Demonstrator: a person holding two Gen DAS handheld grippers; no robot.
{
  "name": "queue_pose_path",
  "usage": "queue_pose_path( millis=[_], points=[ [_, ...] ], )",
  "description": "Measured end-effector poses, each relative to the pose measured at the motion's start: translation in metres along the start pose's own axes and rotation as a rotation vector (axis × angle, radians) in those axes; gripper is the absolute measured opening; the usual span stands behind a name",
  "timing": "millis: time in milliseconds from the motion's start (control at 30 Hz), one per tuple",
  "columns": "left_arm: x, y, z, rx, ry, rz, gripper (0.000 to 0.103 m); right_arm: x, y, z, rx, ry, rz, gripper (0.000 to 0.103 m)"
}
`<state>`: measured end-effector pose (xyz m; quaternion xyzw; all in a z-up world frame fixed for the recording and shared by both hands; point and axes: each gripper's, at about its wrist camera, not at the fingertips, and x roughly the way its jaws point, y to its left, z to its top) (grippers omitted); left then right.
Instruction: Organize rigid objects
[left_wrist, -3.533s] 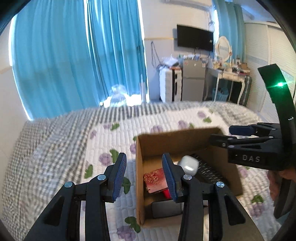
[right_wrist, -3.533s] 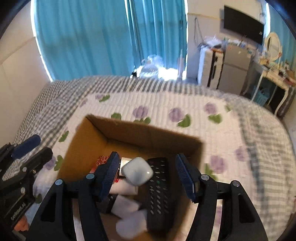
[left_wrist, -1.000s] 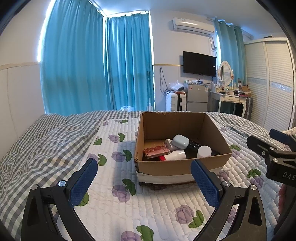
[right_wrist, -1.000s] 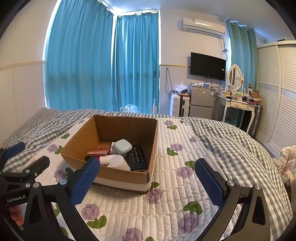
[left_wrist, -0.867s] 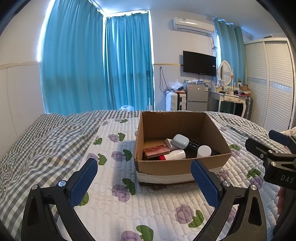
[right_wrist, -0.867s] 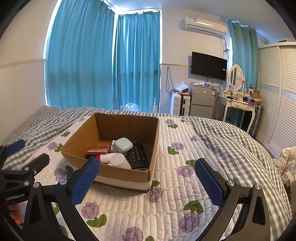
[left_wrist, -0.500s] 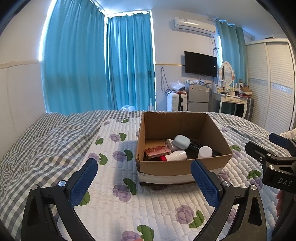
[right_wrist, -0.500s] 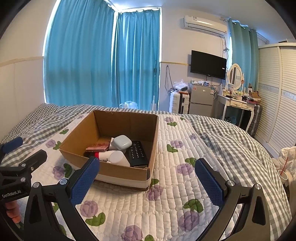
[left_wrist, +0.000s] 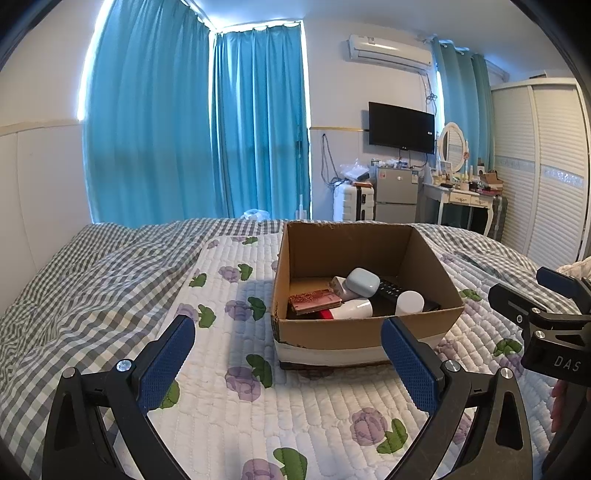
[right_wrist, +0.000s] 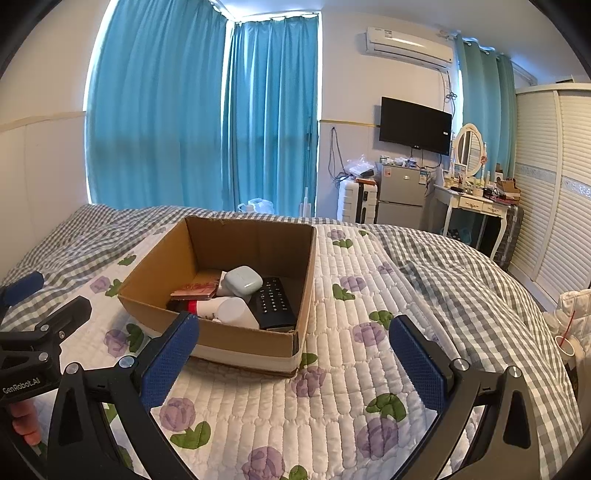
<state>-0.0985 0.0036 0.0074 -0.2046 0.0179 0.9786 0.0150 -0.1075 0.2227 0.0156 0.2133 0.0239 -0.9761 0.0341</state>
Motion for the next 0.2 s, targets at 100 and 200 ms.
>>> queue_pose_path(
  millis=[100,200],
  points=[
    [-0.0007,0.0008,-0.0004,-0.002,-0.004,0.001,0.103,0.0005,-0.0001,-0.0003,0.001,0.003,-0.001,0.103],
    [-0.0019,0.0005,-0.0011,-0.002,-0.015,0.002,0.103,0.0011,-0.0007,-0.0005,0.004,0.007,-0.004,0.103]
  ],
)
